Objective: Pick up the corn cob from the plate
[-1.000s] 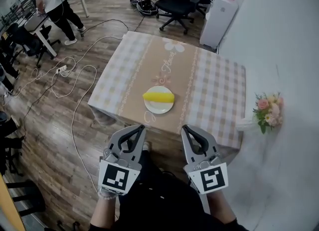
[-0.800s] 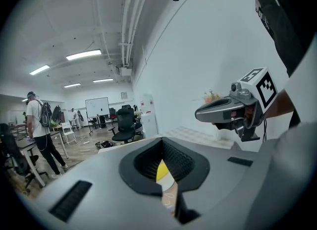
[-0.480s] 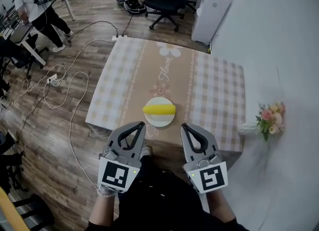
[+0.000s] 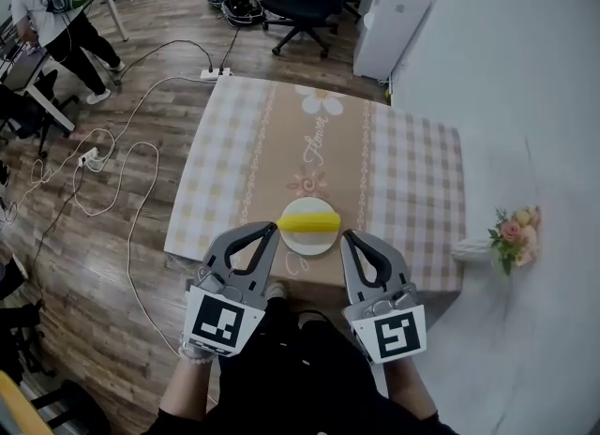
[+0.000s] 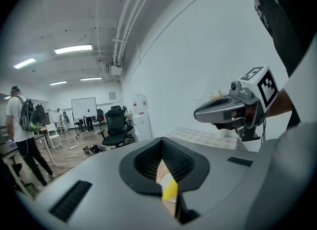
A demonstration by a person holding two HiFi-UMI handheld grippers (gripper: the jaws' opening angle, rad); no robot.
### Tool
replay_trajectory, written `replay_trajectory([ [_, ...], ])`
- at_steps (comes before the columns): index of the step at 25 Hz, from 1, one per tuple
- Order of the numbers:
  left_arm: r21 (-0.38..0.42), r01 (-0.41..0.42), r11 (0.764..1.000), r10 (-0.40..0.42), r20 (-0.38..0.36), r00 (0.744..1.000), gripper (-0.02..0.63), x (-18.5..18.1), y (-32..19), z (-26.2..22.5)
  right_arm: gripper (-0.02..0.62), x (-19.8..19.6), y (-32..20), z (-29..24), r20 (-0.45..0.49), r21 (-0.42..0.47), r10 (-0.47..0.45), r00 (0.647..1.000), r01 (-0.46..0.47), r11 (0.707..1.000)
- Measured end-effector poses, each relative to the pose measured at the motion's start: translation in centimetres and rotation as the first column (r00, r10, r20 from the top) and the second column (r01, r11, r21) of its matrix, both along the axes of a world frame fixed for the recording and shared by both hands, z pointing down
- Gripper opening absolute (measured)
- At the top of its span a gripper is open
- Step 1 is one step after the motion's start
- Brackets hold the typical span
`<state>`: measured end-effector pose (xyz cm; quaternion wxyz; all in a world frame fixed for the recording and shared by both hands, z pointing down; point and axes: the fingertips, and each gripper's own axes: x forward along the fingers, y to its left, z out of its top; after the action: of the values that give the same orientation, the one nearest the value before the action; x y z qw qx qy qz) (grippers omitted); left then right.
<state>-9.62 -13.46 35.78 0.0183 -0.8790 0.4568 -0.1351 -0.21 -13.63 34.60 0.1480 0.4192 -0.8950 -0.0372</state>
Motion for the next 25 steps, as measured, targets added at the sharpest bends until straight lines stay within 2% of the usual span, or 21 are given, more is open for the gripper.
replay_trajectory([
  [5, 0.019, -0.044, 0.999, 0.044, 0.009, 0.999, 0.012, -1.2, -1.6, 0.4, 0.041, -1.5, -1.2, 0.2, 0.002, 0.007, 0.029, 1.0, -0.029, 1.0],
  [12, 0.004, -0.091, 0.996, 0.091, -0.008, 0.996, 0.012, -1.5, -2.9, 0.9, 0.041, -2.0, -2.3, 0.4, -0.001, 0.003, 0.084, 0.996, -0.084, 0.996],
  [16, -0.033, -0.079, 0.996, 0.077, -0.049, 0.996, 0.012, -1.7, -3.3, 0.9, 0.041, -2.1, -2.4, 0.5, -0.011, -0.006, 0.108, 0.994, -0.109, 0.994],
  [20, -0.031, -0.088, 0.996, 0.087, -0.049, 0.995, 0.012, -1.8, -3.6, 1.0, 0.041, -1.9, -2.5, 0.4, -0.029, -0.005, 0.114, 0.993, -0.114, 0.993],
  [22, -0.002, -0.108, 0.994, 0.108, -0.026, 0.994, 0.012, -1.6, -3.7, 0.5, 0.041, -1.6, -2.5, -0.3, -0.032, -0.007, 0.118, 0.992, -0.119, 0.993],
  [25, -0.017, -0.089, 0.996, 0.088, -0.039, 0.995, 0.012, -1.3, -3.9, -0.4, 0.041, -1.1, -2.7, -1.2, -0.031, -0.008, 0.117, 0.993, -0.117, 0.993],
])
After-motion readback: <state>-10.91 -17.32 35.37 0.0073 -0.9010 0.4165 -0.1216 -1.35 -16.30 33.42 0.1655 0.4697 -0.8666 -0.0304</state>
